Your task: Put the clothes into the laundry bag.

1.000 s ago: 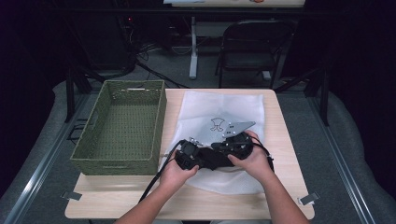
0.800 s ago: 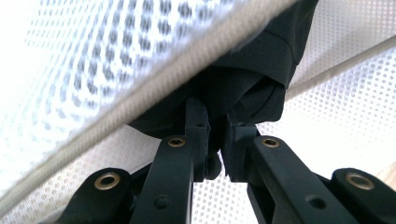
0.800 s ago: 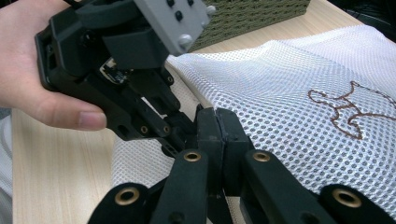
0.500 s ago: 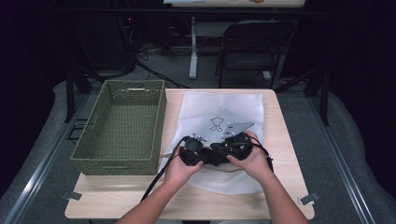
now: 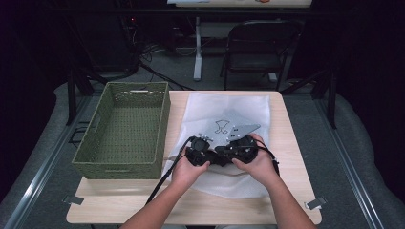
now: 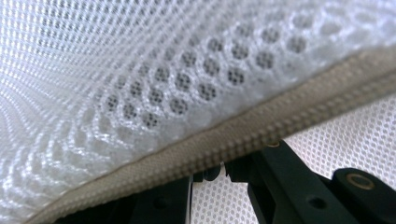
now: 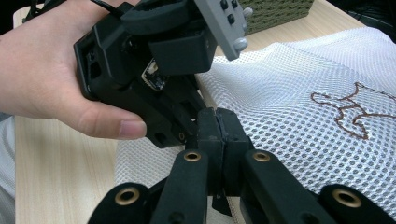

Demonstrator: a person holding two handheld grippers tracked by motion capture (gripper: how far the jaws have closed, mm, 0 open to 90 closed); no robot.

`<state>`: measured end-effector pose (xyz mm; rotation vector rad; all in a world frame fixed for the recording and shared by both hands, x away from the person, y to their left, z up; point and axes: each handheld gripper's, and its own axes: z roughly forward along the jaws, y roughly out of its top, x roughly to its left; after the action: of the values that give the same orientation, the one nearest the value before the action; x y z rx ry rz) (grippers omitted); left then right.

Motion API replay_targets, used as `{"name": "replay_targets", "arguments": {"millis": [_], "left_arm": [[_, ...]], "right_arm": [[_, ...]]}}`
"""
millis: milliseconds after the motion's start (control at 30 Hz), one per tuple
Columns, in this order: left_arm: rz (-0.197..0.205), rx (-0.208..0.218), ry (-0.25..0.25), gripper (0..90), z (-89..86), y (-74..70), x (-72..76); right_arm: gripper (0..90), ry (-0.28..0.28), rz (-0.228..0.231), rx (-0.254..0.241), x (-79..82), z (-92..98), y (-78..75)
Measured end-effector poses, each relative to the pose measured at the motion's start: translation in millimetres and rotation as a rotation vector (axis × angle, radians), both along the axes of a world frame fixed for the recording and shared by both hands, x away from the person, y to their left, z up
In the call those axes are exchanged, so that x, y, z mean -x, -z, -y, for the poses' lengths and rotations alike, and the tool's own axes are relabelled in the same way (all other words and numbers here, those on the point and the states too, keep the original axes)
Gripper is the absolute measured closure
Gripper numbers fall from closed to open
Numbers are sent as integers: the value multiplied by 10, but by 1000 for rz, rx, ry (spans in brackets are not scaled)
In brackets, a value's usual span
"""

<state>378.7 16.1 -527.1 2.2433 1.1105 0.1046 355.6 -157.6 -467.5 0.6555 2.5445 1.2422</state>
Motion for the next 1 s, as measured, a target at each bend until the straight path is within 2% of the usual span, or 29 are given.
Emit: {"name": "replay_targets", "arguments": {"millis": [267, 700, 900, 1000], "left_arm": [[0, -1, 1, 814, 39, 39, -22], [2, 10, -7, 799, 66, 119, -66], [13, -7, 10, 761, 86, 168, -47], [13, -4, 15, 710, 78, 171, -39]], "right_arm": [[900, 7, -9, -13, -17, 29, 5], [899, 19, -20, -4, -53, 36, 54], [899, 23, -28, 0, -65, 51, 81], [899, 24, -28, 3, -64, 50, 84]]}}
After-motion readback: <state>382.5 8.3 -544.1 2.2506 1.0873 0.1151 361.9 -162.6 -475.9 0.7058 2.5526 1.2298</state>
